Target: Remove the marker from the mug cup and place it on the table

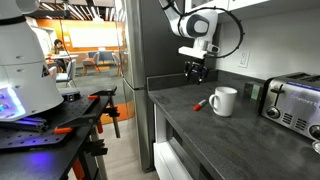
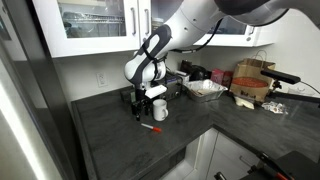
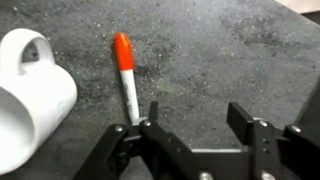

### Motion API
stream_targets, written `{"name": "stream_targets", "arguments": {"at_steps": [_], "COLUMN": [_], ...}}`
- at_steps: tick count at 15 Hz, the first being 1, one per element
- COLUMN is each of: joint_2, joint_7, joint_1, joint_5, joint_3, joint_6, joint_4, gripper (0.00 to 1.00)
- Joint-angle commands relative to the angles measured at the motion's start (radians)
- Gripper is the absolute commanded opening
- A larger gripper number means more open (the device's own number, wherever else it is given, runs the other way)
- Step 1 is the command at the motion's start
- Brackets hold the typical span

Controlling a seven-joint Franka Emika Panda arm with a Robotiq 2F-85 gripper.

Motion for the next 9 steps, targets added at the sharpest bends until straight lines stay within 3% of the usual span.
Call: {"name": "stream_targets", "arguments": {"at_steps": [1,5,9], "joint_2": [-0.034,-0.070,-0.136], "joint_7": [-0.076,-0.148,-0.135], "joint_1": [-0.071,-0.130,-0.139], "joint_5": [0.058,0.080,0.062], "joint_3": [0.065,0.112,0.108], "joint_6": [0.102,0.230,0.297], "joint_4": [-0.059,-0.132,-0.210], "gripper": [1.00,1.00,1.00]}}
